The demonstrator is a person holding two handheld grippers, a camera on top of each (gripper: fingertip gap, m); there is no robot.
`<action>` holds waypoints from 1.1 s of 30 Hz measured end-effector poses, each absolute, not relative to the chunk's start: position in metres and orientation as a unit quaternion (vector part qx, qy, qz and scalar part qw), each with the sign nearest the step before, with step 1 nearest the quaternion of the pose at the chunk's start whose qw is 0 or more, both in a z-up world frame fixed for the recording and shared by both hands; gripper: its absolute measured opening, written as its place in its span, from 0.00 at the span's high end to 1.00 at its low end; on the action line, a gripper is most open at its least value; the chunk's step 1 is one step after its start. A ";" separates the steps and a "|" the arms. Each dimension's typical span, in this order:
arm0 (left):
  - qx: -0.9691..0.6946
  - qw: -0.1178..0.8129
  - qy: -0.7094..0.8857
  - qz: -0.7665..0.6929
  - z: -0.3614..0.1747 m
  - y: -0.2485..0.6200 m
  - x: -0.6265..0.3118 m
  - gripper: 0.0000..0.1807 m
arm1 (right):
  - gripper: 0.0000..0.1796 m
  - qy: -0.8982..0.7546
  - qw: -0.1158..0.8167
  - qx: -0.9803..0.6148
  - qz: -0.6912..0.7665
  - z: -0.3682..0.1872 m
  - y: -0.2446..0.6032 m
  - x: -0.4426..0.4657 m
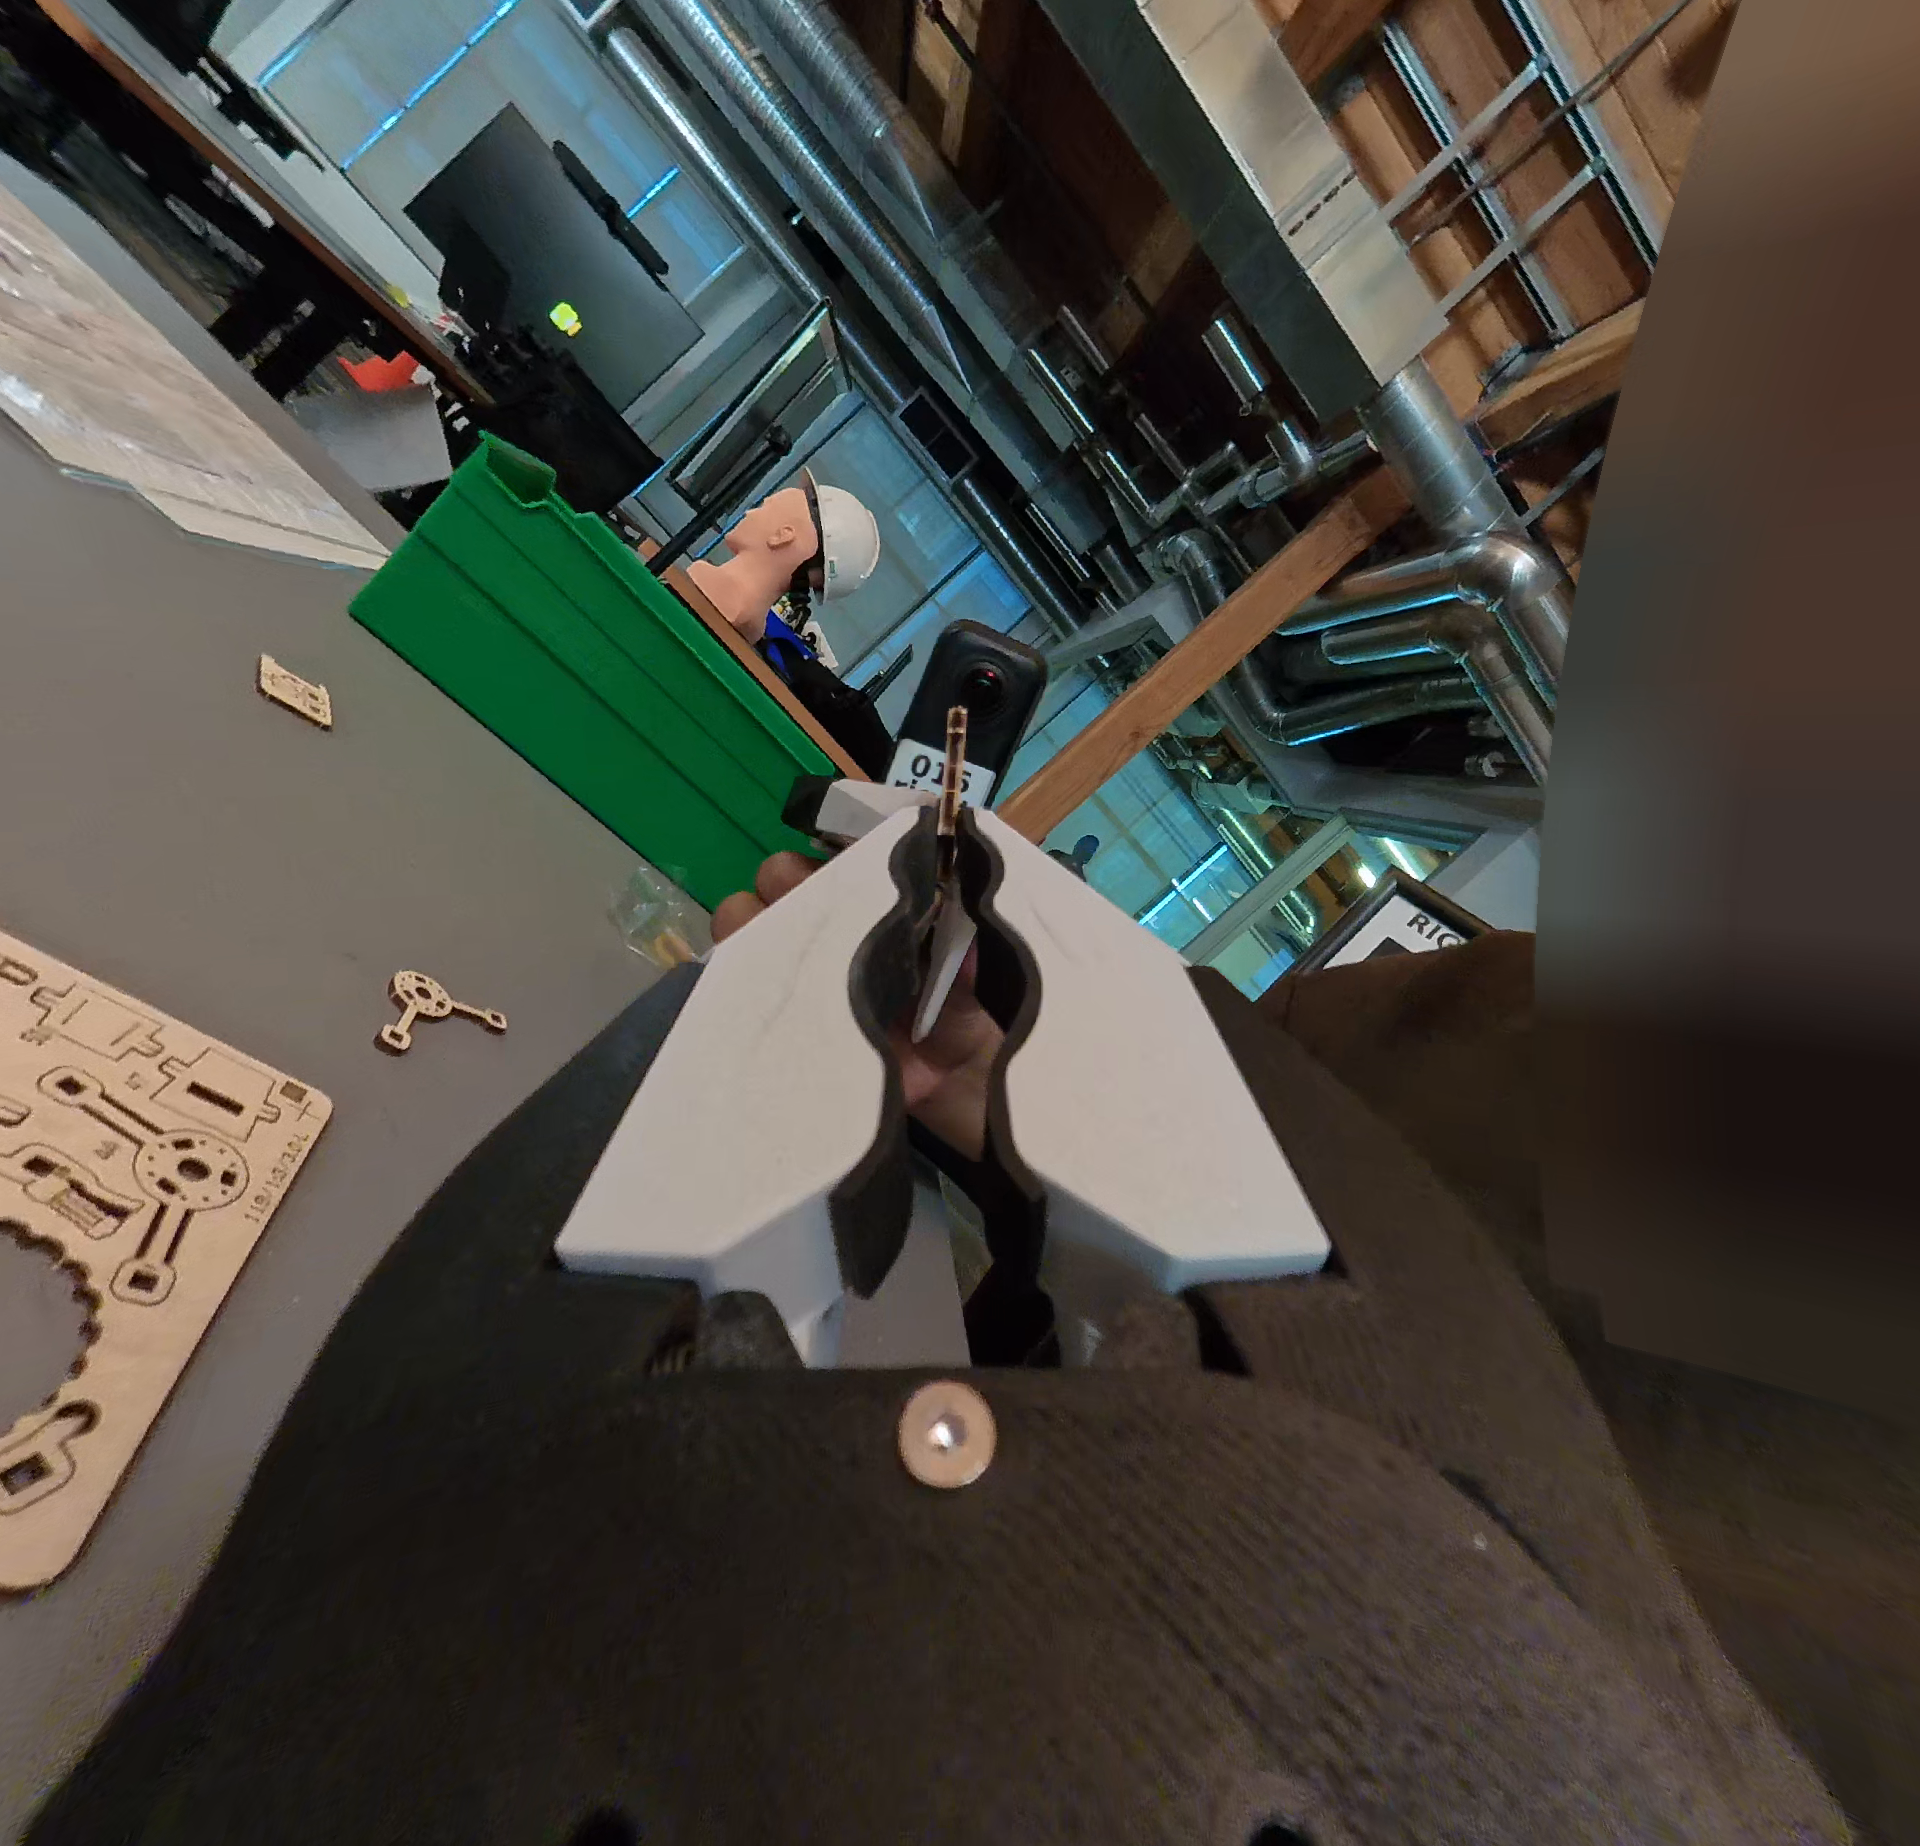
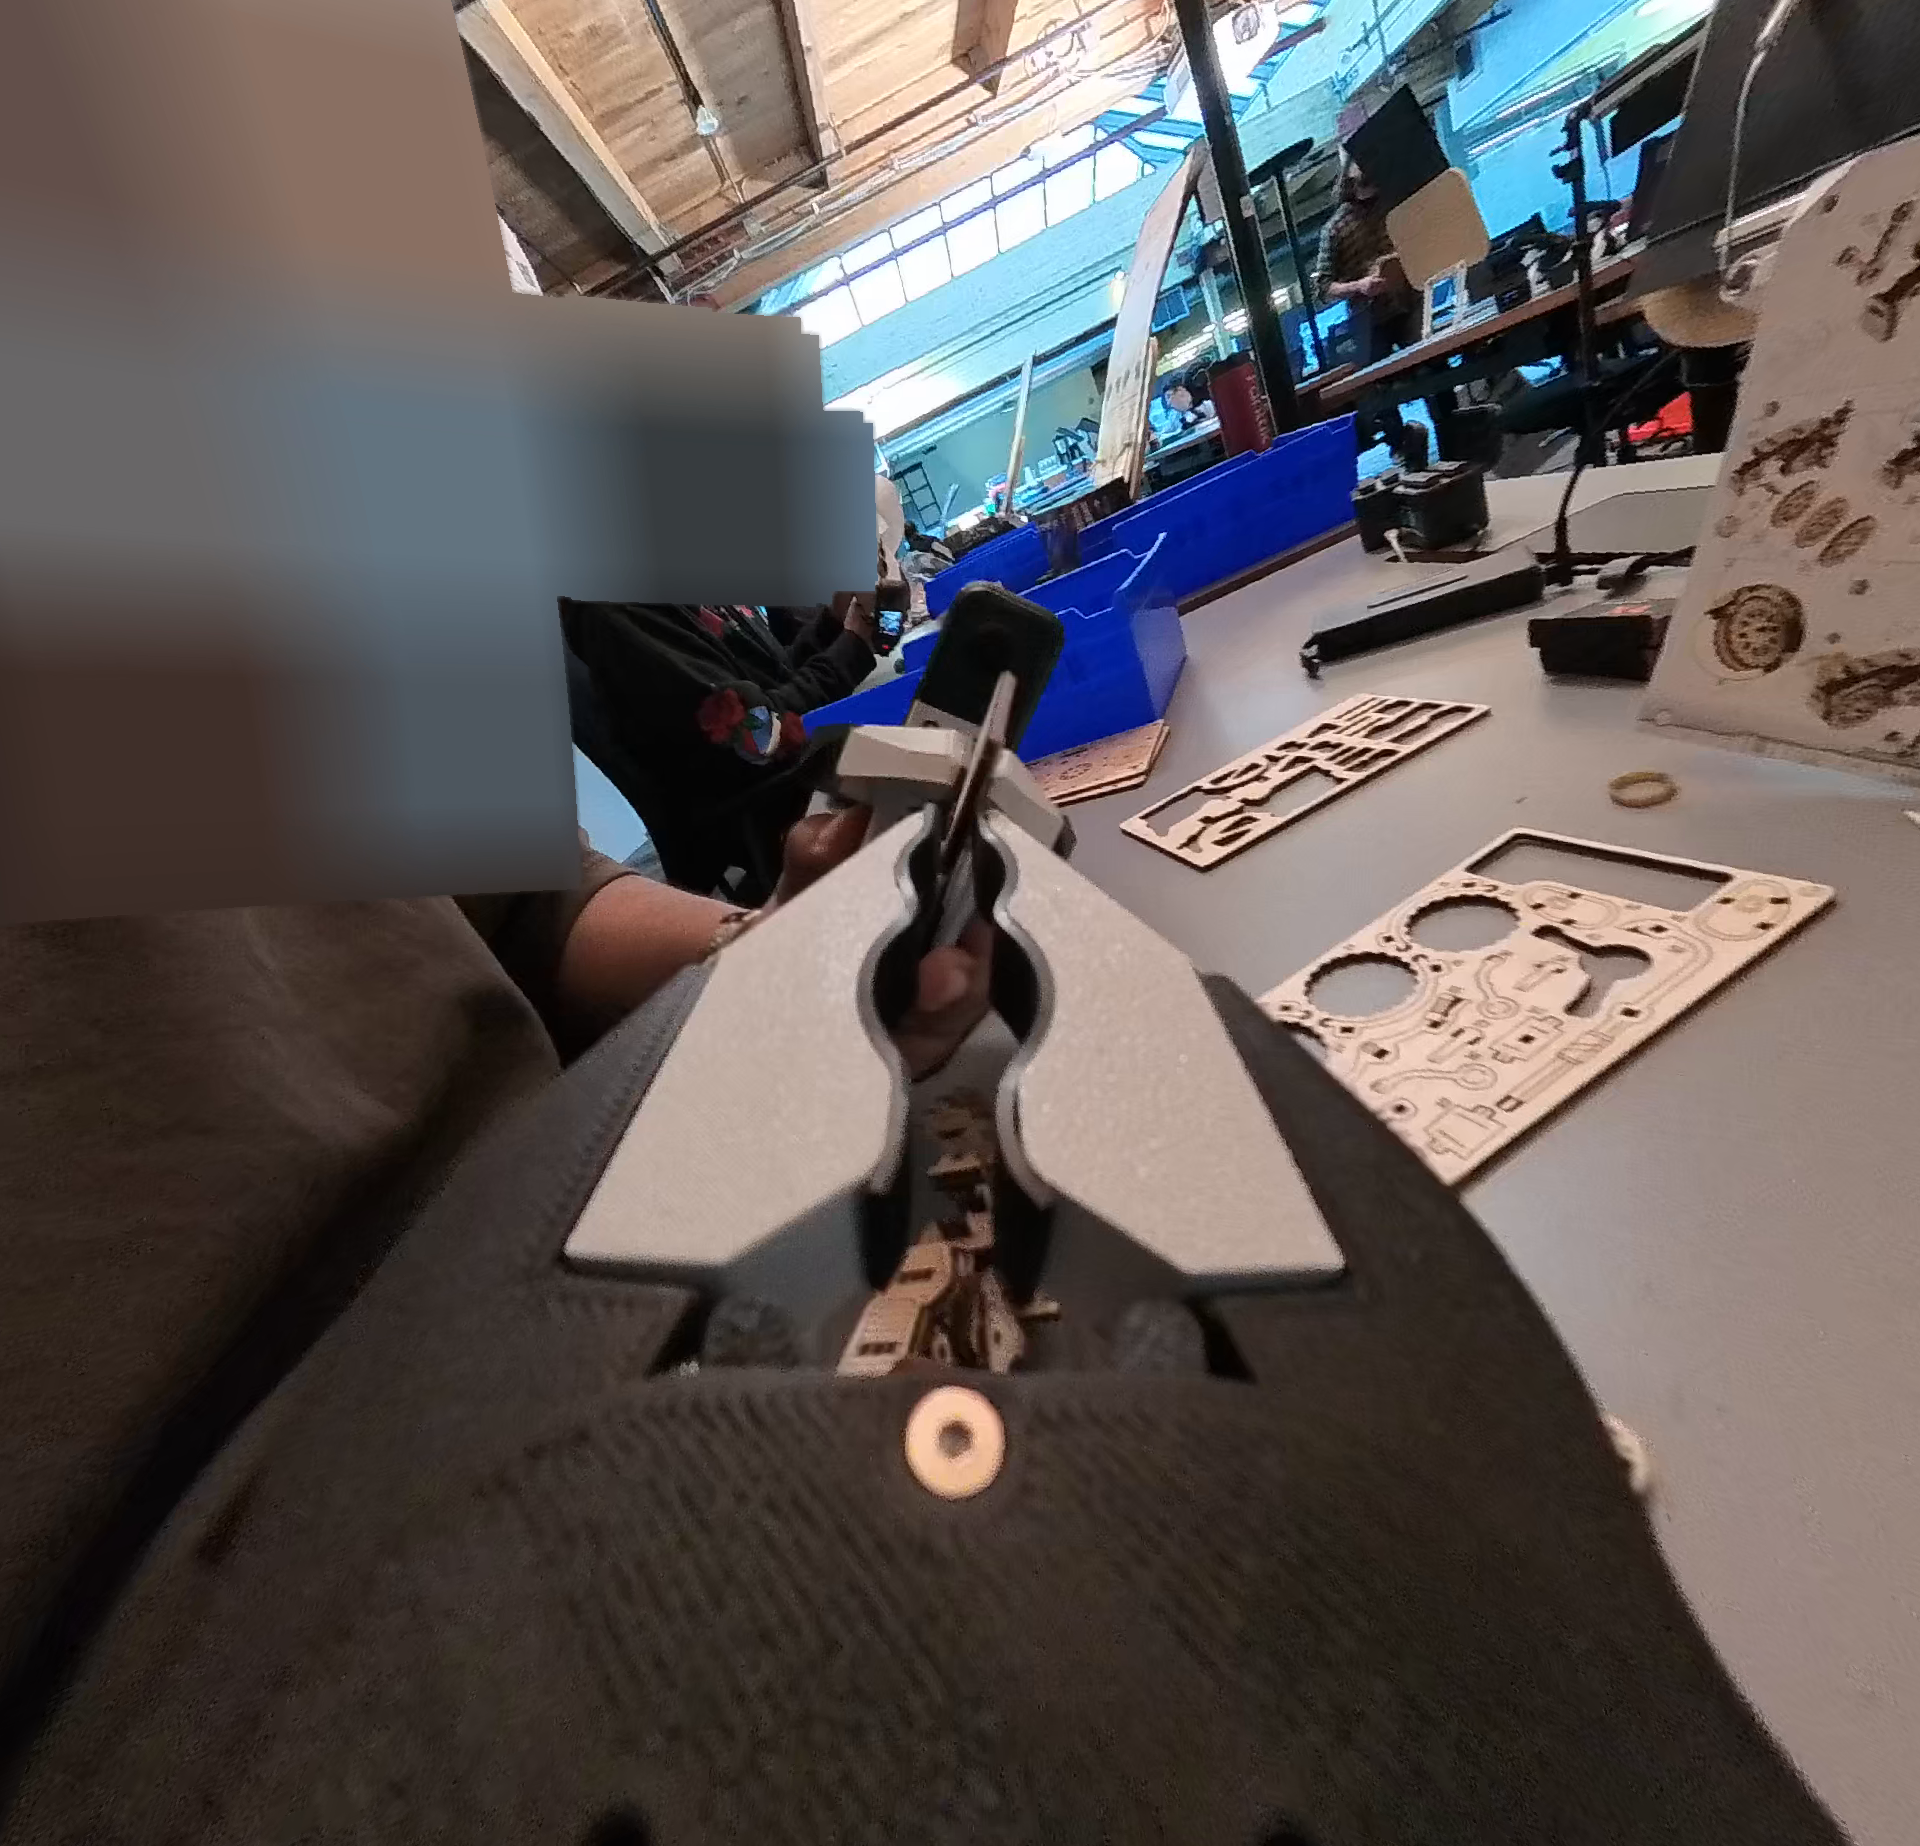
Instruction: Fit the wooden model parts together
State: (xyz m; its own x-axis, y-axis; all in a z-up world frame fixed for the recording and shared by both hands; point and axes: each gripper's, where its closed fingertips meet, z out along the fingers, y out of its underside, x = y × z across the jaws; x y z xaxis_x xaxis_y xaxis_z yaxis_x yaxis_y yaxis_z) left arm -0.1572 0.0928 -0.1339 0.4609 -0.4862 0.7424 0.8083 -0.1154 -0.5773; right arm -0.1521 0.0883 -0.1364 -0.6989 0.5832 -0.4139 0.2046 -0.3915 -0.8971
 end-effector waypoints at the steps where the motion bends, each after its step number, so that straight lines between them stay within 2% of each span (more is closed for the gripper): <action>1: -0.557 0.643 -0.154 -0.502 -0.136 0.094 -0.159 0.99 | 0.99 -0.542 0.137 -0.367 0.743 -0.138 0.089 -0.153; 3: -0.561 0.633 -0.183 -0.501 -0.144 0.096 -0.165 0.91 | 0.99 -0.559 0.195 -0.363 0.720 -0.139 0.096 -0.156; 5: -0.551 0.619 -0.198 -0.523 -0.147 0.096 -0.169 0.79 | 1.00 -0.591 0.304 -0.341 0.665 -0.139 0.108 -0.160; 9: -0.539 0.570 -0.204 -0.585 -0.152 0.097 -0.163 0.75 | 1.00 -0.679 0.536 -0.197 0.461 -0.145 0.112 -0.158; 10: -0.530 0.559 -0.206 -0.603 -0.151 0.096 -0.162 0.78 | 0.99 -0.699 0.566 -0.155 0.408 -0.153 0.107 -0.157; 12: -0.519 0.539 -0.224 -0.625 -0.155 0.097 -0.163 0.86 | 0.98 -0.732 0.586 -0.101 0.333 -0.173 0.098 -0.158; 16: -0.549 0.517 -0.272 -0.598 -0.177 0.102 -0.173 1.00 | 0.99 -0.739 0.608 -0.055 0.285 -0.177 0.093 -0.157; 20: -0.571 0.508 -0.251 -0.594 -0.176 0.102 -0.166 1.00 | 0.98 -0.737 0.607 -0.074 0.288 -0.176 0.102 -0.160; 24: -0.557 0.487 -0.259 -0.621 -0.179 0.102 -0.163 0.90 | 0.99 -0.730 0.629 -0.043 0.265 -0.174 0.103 -0.158; 30: -0.568 0.473 -0.239 -0.630 -0.176 0.102 -0.152 0.82 | 1.00 -0.725 0.651 -0.019 0.225 -0.176 0.105 -0.160; 33: -0.573 0.476 -0.229 -0.626 -0.174 0.101 -0.149 0.89 | 1.00 -0.722 0.656 -0.015 0.222 -0.175 0.105 -0.160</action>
